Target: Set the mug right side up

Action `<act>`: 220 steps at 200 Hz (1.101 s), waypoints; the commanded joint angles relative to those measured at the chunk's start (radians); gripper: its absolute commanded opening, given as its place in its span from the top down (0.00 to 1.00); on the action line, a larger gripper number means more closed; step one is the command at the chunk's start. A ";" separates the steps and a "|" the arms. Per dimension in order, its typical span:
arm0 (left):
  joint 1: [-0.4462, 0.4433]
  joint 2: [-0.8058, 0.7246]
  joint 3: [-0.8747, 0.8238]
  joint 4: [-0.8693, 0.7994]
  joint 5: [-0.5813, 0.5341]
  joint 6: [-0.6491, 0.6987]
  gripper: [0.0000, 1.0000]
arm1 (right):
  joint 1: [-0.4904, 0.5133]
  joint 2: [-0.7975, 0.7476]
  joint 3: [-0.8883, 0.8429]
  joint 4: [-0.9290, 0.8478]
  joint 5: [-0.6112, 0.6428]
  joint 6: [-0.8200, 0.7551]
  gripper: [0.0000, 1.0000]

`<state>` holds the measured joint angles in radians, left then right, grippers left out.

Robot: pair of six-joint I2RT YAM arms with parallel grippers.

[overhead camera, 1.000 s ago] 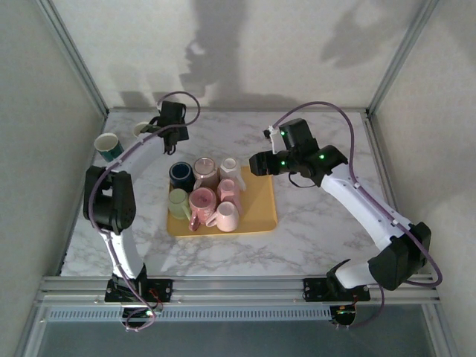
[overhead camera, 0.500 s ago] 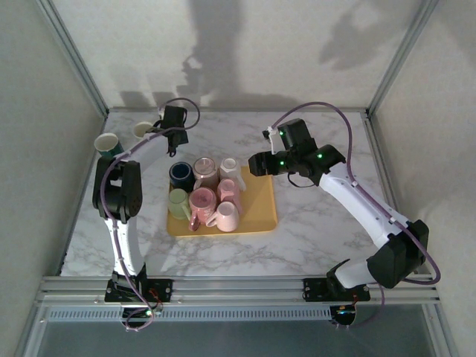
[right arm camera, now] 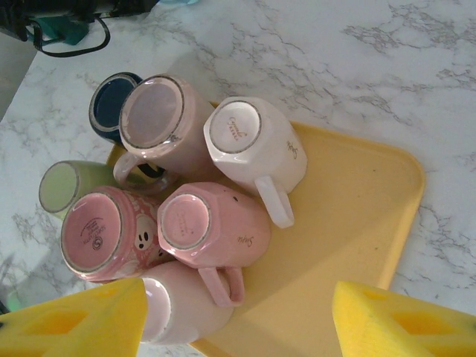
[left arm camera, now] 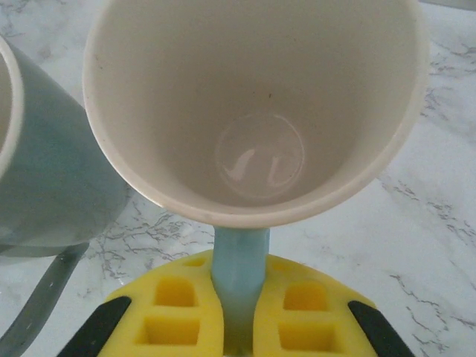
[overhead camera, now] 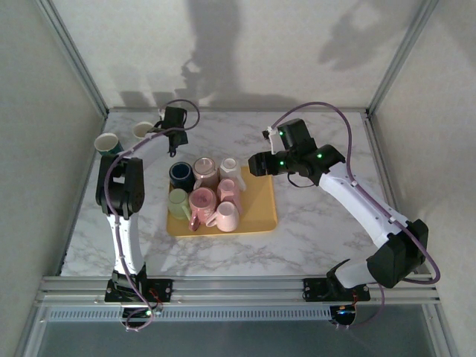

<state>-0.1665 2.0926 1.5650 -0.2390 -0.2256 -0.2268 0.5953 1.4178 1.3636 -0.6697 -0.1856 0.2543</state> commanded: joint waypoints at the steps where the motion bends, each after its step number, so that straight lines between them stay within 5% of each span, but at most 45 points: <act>1: 0.007 0.003 0.046 0.065 -0.032 0.015 1.00 | -0.005 0.003 0.029 0.004 -0.001 0.004 0.32; 16: 0.008 0.006 0.044 0.065 -0.028 0.014 0.98 | -0.006 0.003 0.029 0.003 0.001 0.004 0.32; 62: 0.005 -0.042 0.035 0.041 0.023 0.005 0.44 | -0.010 0.000 0.028 -0.007 0.016 0.008 0.32; 83: 0.003 -0.118 0.003 0.039 0.057 -0.009 0.31 | -0.014 -0.010 0.023 -0.007 0.028 0.014 0.32; 119: -0.008 -0.304 -0.100 0.049 0.163 -0.033 0.26 | -0.018 -0.045 -0.001 0.000 0.038 0.014 0.32; 154: -0.026 -0.546 -0.273 0.118 0.456 -0.043 0.24 | -0.019 -0.088 -0.040 -0.002 0.039 0.002 0.32; 184: -0.048 -0.692 -0.364 0.050 0.599 -0.052 0.23 | -0.019 -0.122 -0.072 -0.038 0.019 -0.046 0.32; 220: -0.077 -0.853 -0.507 -0.026 0.704 -0.037 0.22 | -0.016 -0.151 -0.146 -0.038 -0.129 -0.193 0.40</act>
<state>-0.2226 1.3258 1.1484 -0.1799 0.3500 -0.2634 0.5804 1.2968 1.2728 -0.6853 -0.1989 0.1944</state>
